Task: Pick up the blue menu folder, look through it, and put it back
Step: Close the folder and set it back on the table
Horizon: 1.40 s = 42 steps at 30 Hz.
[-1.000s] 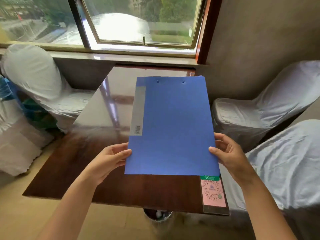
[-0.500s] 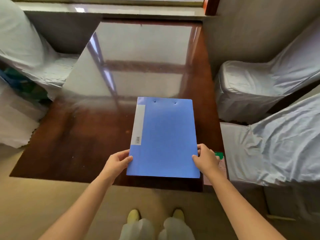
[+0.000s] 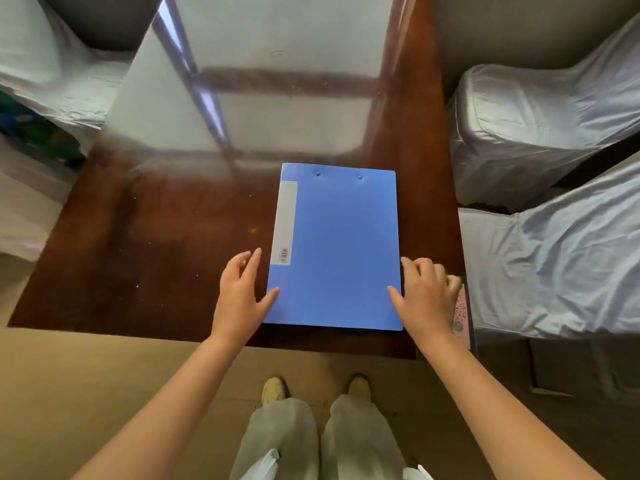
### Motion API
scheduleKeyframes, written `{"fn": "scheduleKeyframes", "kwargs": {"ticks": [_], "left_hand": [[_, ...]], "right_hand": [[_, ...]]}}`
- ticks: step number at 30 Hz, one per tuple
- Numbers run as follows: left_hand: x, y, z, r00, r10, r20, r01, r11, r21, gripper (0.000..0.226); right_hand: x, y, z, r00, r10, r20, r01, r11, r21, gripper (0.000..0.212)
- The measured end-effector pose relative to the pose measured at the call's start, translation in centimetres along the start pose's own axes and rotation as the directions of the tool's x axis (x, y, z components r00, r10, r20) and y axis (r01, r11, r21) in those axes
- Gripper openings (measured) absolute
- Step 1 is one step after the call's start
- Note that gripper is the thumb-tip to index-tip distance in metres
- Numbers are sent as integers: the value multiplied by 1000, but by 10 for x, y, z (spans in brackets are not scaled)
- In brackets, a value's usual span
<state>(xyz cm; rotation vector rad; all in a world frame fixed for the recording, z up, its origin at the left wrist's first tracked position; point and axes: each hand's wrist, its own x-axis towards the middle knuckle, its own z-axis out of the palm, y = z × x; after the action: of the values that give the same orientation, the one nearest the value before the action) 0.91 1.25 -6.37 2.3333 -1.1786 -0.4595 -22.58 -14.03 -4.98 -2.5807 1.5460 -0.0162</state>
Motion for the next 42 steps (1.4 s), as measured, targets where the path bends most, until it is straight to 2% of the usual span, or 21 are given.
{"fn": "scheduleKeyframes", "kwargs": {"ticks": [1, 3, 5, 7, 9, 14, 18, 30, 42], "left_hand": [[-6, 3, -1, 988, 153, 8, -153, 985, 78, 82], [-19, 8, 4, 907, 371, 199, -413, 877, 247, 92], [-32, 11, 14, 844, 373, 384, -507, 788, 349, 97], [-37, 8, 24, 844, 299, 446, -481, 790, 380, 97], [-38, 9, 27, 849, 279, 449, -466, 796, 386, 94], [-44, 13, 23, 839, 390, 381, -530, 744, 406, 86], [-48, 10, 25, 838, 449, 311, -543, 744, 390, 73], [-52, 3, 30, 813, 502, 296, -582, 721, 375, 54], [-54, 1, 33, 812, 512, 279, -581, 748, 319, 54]], "right_hand": [[-8, -1, 1, 992, -123, -18, 123, 992, 8, 60], [-25, -2, 7, 936, -332, 114, 334, 943, 3, 75], [-38, 1, 16, 870, -400, 287, 420, 907, -10, 85], [-45, 8, 24, 851, -396, 345, 429, 903, -21, 88], [-51, 14, 26, 854, -397, 336, 427, 904, -19, 86], [-56, 22, 24, 858, -427, 285, 443, 896, 8, 76], [-61, 29, 19, 877, -437, 198, 446, 895, 3, 73], [-69, 38, 27, 866, -498, 54, 499, 867, -7, 55], [-69, 50, 29, 840, -542, 6, 542, 840, 17, 46]]}}
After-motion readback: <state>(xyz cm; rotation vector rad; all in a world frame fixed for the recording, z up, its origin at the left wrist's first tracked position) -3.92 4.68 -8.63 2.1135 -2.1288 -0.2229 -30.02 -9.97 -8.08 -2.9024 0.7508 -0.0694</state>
